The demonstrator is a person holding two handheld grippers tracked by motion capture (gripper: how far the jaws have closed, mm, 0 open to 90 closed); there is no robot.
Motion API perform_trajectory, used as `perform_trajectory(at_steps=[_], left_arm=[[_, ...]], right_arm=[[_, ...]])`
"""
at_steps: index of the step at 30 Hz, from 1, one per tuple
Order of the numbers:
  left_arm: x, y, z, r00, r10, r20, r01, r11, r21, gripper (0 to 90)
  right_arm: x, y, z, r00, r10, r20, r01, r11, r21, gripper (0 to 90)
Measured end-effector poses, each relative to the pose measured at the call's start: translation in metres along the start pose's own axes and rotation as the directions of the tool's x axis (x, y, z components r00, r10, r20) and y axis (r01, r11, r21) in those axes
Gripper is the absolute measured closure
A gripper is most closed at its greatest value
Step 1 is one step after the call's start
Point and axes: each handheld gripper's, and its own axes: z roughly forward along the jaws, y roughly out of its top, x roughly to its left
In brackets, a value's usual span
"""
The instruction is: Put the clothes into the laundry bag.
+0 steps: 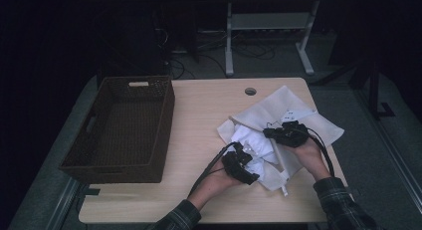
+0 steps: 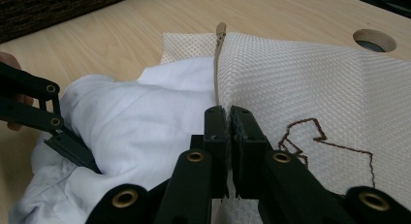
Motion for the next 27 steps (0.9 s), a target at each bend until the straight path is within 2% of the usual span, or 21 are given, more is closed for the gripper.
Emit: perform_trajectory(at_steps=[2,9,14,17,20,25,27], left_arm=[[0.002,-0.002,0.0,0.9999,-0.011,-0.007,0.011,0.9998,-0.016,44.5],[0.003,-0.004,0.001,0.999,0.002,-0.045,-0.003,0.9999,-0.016,62.1],[0.01,-0.006,0.002,0.9985,-0.053,0.011,0.053,0.9984,-0.022,76.1],[0.012,-0.006,0.002,0.9978,-0.063,0.023,0.063,0.9978,-0.019,79.2],[0.012,-0.007,0.002,0.9978,-0.061,0.025,0.061,0.998,-0.017,80.0],[0.01,-0.006,0.002,0.9984,-0.054,0.016,0.054,0.9984,-0.017,81.2],[0.01,-0.006,0.002,0.9983,-0.057,0.015,0.057,0.9982,-0.019,81.9]], right_arm=[[0.0,0.0,0.0,1.0,0.002,-0.004,-0.002,1.0,-0.003,83.7],[0.0,0.0,-0.001,0.9998,0.014,-0.013,-0.014,1.0,-0.006,75.1],[-0.001,0.001,-0.009,0.9995,0.031,-0.007,-0.031,0.999,-0.026,60.9],[-0.002,0.001,-0.016,0.9987,0.052,0.005,-0.051,0.998,-0.031,54.6],[-0.001,0.0,-0.023,0.9974,0.072,-0.011,-0.072,0.997,-0.029,50.8],[0.006,-0.008,-0.035,0.9981,0.061,-0.009,-0.061,0.998,-0.007,48.7],[0.01,-0.013,-0.04,0.9984,0.056,0.0,-0.056,0.998,0.017,49.3]])
